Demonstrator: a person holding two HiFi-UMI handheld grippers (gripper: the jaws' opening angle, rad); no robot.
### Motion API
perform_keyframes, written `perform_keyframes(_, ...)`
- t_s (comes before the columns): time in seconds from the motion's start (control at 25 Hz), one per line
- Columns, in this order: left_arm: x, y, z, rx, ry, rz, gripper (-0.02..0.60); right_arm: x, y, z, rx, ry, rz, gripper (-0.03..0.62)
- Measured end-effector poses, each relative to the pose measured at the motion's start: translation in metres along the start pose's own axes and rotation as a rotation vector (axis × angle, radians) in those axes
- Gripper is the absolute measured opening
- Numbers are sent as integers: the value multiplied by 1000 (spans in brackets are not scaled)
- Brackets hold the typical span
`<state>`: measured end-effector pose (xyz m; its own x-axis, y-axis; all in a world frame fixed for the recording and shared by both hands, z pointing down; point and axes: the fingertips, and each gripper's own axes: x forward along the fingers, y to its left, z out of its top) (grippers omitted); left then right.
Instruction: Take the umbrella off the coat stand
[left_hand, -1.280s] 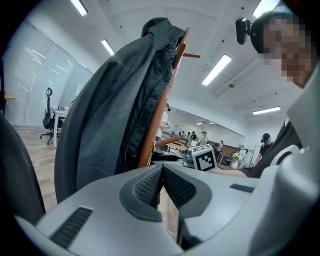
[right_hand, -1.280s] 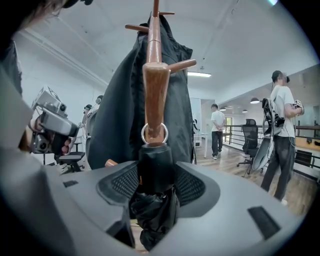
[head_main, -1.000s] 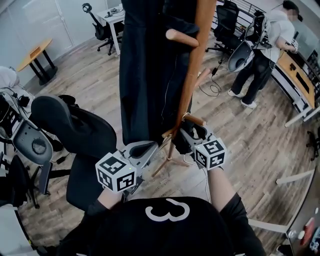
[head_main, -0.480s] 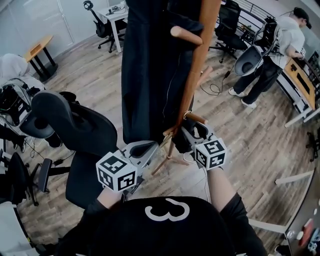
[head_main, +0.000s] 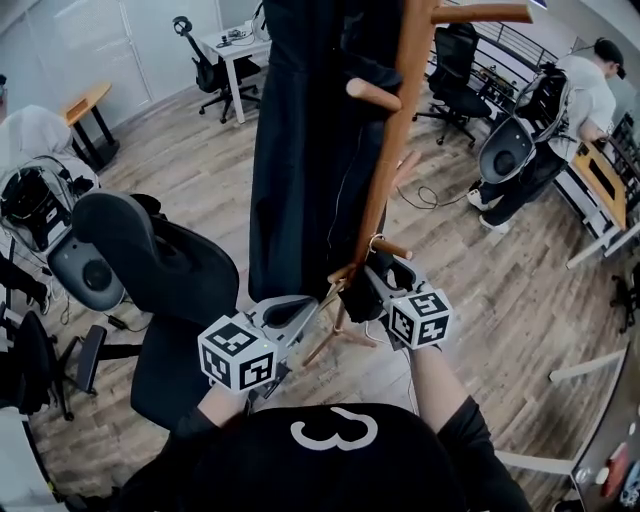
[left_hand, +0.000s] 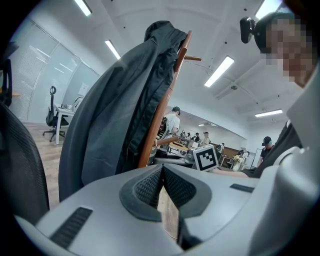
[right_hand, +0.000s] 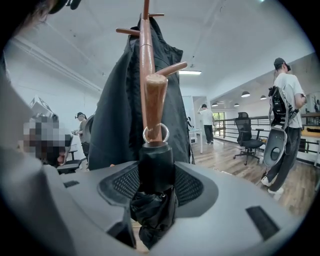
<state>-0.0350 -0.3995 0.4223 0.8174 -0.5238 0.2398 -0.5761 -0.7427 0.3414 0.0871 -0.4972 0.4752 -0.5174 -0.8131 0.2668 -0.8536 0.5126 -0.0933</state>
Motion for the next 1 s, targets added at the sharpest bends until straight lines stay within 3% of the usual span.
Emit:
perform_keyframes(0.6,-6,-6,-2,-68,-34,-21,15,-21,-3,6,-12,-18,-40,212)
perform_keyframes(1.0,-9,-37,-3,-29,-29,-54,15,-54,-1,13,2,-46,-67,210)
